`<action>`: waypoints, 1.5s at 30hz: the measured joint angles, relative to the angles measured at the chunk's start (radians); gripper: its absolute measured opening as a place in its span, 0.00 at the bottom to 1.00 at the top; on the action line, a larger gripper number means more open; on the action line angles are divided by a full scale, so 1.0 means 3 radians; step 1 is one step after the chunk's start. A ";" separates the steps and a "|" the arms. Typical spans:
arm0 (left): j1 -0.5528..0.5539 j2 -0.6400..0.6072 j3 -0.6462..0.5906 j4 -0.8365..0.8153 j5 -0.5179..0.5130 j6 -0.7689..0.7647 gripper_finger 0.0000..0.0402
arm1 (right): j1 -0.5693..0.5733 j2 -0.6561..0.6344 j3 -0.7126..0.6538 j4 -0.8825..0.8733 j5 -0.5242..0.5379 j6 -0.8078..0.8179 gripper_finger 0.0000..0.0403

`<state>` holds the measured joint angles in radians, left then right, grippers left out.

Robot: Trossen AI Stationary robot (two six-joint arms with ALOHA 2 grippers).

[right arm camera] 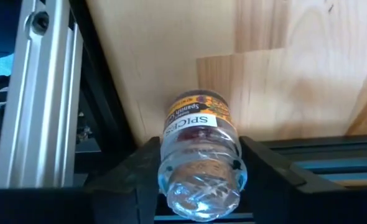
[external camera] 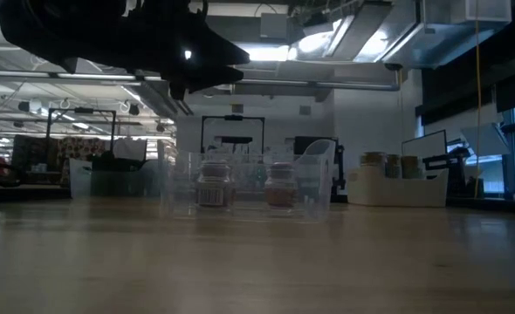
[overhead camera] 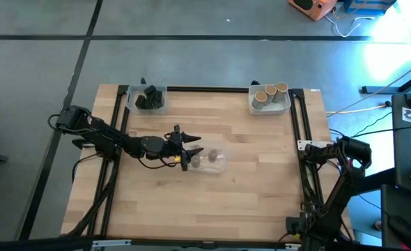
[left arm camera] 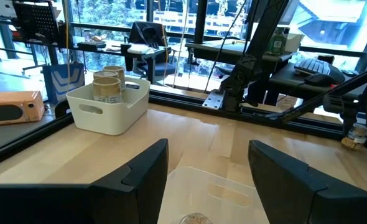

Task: Sort spices by type
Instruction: Put the brown seasoning bottle into the bottom transparent bin

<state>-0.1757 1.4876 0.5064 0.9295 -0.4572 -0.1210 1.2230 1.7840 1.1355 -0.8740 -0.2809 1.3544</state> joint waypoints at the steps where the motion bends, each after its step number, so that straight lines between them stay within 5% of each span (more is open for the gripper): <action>1: 0.0000 0.0000 0.0000 0.0000 0.0000 -0.0003 0.51 | -0.0016 0.0000 0.0000 -0.0001 -0.0003 0.0000 0.45; 9: 0.0000 0.0000 0.0000 0.0011 0.0001 -0.0006 0.51 | -0.0359 -0.0052 0.0054 -0.0189 0.0178 -0.0206 0.46; 26: -0.0043 0.0001 0.0000 -0.0058 0.0005 0.0021 0.51 | -0.1625 -0.0113 0.0254 -0.1005 0.0968 -0.1939 0.46; 39: -0.0038 0.0001 0.0000 -0.0820 0.0003 0.0110 0.51 | -0.2560 -0.0114 0.1081 -0.1188 0.1591 -0.2982 0.46; 45: -0.0134 -0.0206 0.0000 -0.1391 0.0003 0.0095 0.51 | -0.2981 -0.0117 0.1371 -0.0782 0.1717 -0.3465 0.46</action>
<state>-0.2159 1.4256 0.5064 0.5120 -0.4564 -0.0924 0.3287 1.7489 1.5468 -1.1087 0.2342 0.3148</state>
